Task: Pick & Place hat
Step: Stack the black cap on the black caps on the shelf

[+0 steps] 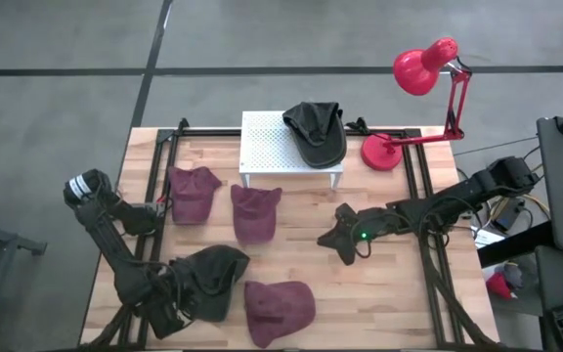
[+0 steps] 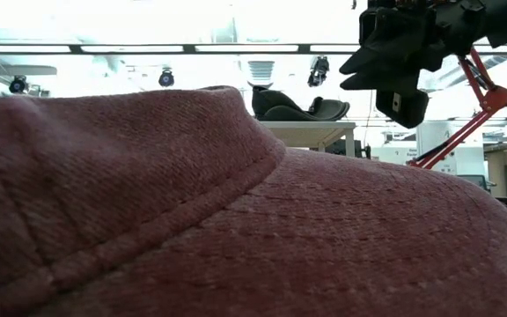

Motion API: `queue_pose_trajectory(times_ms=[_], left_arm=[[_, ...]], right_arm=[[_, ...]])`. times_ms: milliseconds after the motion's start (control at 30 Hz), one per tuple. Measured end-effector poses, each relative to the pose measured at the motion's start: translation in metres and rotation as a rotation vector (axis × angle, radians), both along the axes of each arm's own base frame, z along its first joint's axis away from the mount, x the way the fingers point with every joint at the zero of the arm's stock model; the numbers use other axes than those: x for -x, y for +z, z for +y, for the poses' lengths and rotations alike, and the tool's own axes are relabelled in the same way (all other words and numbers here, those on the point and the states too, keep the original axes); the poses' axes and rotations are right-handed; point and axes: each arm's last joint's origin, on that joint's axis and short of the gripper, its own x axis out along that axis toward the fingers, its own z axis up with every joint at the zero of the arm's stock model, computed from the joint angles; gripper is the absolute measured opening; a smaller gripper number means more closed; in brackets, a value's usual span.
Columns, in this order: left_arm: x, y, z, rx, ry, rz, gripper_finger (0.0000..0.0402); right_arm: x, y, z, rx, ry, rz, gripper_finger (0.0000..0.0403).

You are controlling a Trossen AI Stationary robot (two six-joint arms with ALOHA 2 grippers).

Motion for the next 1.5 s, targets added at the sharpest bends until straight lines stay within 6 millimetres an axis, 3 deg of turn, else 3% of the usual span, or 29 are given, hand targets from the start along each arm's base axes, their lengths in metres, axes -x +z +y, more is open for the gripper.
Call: queue_pose_trajectory(times_ms=[267, 467, 733, 1000, 1133, 1367, 1500], left_arm=[[0.004, -0.01, 0.004, -0.03, 0.0, 0.04, 0.0168], [0.005, -0.028, 0.005, -0.007, 0.0, 0.016, 0.0168], [0.0, -0.06, 0.0, 0.138, 0.004, -0.128, 0.0168], [-0.004, -0.084, 0.006, 0.164, -0.002, -0.326, 0.0163], [-0.007, -0.082, 0.006, 0.113, 0.001, -0.419, 0.0126], [-0.013, -0.069, 0.005, 0.035, 0.019, -0.534, 0.0023], [-0.016, -0.052, 0.003, -0.046, 0.014, -0.534, 0.0009]], right_arm=[[0.0, 0.0, 0.001, -0.019, -0.004, 0.003, 0.0078], [0.001, 0.0, 0.002, -0.02, -0.003, 0.004, 0.0086], [0.001, 0.0, 0.002, -0.019, -0.003, 0.004, 0.0077], [0.001, -0.001, 0.001, -0.012, -0.001, 0.004, 0.0069], [0.001, -0.001, 0.001, -0.011, -0.001, 0.005, 0.0074], [0.001, -0.001, 0.001, -0.011, -0.002, 0.006, 0.0066], [0.0, 0.0, 0.002, -0.003, 0.005, -0.014, 0.0059]])
